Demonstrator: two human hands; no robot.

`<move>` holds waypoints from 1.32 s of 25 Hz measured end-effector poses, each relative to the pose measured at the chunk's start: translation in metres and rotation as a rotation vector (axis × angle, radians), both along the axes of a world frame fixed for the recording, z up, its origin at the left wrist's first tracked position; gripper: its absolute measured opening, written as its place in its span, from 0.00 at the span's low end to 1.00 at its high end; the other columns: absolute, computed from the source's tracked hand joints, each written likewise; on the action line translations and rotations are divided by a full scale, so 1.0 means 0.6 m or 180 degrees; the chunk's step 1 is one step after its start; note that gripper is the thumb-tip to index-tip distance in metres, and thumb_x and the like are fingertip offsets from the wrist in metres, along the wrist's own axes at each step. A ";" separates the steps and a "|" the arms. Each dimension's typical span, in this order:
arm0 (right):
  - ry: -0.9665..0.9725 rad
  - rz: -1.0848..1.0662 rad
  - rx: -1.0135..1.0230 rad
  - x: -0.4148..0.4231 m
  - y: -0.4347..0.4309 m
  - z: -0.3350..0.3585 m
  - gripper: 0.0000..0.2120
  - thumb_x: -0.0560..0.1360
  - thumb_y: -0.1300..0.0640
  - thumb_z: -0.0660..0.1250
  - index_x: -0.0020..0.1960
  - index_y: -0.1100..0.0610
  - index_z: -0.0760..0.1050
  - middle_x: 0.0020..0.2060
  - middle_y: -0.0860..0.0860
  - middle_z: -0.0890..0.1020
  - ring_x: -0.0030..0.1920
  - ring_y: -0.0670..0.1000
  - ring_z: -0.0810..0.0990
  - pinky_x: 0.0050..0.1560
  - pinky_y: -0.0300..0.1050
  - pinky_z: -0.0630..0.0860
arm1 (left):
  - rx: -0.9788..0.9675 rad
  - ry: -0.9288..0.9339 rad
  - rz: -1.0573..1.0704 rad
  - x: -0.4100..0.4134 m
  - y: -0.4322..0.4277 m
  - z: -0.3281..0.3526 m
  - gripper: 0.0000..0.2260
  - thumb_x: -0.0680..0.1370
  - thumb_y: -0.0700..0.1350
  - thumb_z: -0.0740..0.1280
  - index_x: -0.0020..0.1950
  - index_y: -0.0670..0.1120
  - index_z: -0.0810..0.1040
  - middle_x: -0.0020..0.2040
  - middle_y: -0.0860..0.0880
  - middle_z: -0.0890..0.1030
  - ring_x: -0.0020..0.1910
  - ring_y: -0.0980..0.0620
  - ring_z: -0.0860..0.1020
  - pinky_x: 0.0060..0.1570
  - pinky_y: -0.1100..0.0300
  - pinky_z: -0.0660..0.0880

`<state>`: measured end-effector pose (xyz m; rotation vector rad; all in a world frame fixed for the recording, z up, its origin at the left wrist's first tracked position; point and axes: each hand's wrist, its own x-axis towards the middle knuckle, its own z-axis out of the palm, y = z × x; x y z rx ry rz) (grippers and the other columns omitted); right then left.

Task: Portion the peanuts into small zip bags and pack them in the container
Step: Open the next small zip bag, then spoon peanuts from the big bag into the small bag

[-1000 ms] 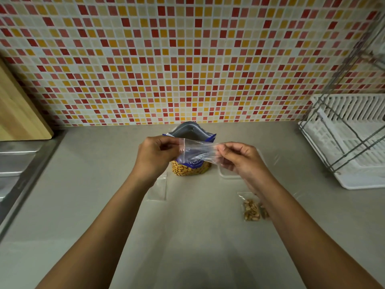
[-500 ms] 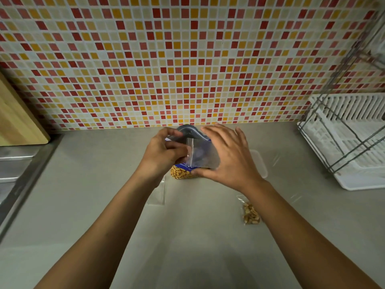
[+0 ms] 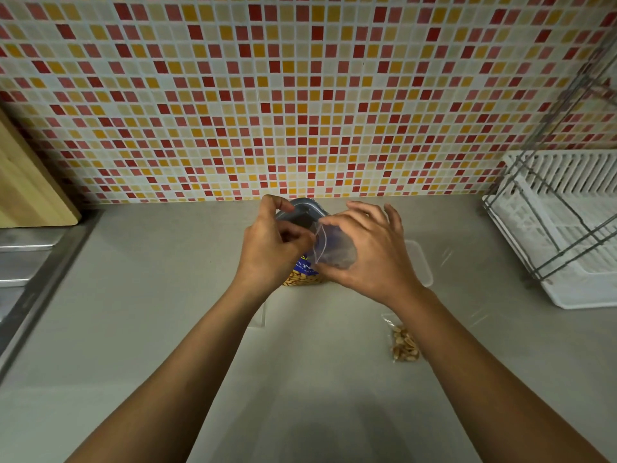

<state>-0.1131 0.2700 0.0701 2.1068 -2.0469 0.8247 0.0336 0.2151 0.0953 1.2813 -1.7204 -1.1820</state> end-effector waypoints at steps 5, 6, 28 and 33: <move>-0.1056 0.0121 -0.0149 -0.012 0.001 0.003 0.24 0.64 0.40 0.72 0.55 0.51 0.77 0.53 0.45 0.80 0.58 0.45 0.74 0.61 0.45 0.67 | -0.0175 0.0166 0.0299 0.019 -0.025 -0.002 0.07 0.75 0.43 0.68 0.52 0.48 0.74 0.45 0.50 0.82 0.43 0.56 0.80 0.39 0.63 0.76; -0.1593 0.0174 -0.0128 -0.017 0.001 0.002 0.24 0.64 0.43 0.74 0.56 0.51 0.76 0.52 0.43 0.79 0.56 0.43 0.75 0.58 0.38 0.70 | -0.0311 0.0009 0.0574 0.027 -0.041 -0.009 0.07 0.76 0.45 0.67 0.53 0.47 0.76 0.48 0.48 0.81 0.45 0.54 0.79 0.40 0.62 0.76; -0.3266 0.0067 0.0794 -0.040 -0.040 -0.068 0.23 0.66 0.46 0.74 0.58 0.48 0.73 0.55 0.43 0.80 0.58 0.48 0.77 0.52 0.39 0.70 | -0.0836 -0.1448 -0.0757 -0.020 -0.096 -0.036 0.10 0.74 0.42 0.70 0.55 0.43 0.81 0.51 0.46 0.84 0.44 0.58 0.77 0.43 0.71 0.72; -0.3188 0.0092 0.0821 -0.041 -0.040 -0.070 0.23 0.66 0.46 0.74 0.59 0.48 0.73 0.56 0.43 0.79 0.58 0.47 0.77 0.56 0.41 0.72 | -0.1372 -0.1571 -0.0739 -0.016 -0.094 -0.038 0.09 0.76 0.45 0.67 0.50 0.42 0.84 0.46 0.45 0.84 0.42 0.53 0.79 0.36 0.74 0.66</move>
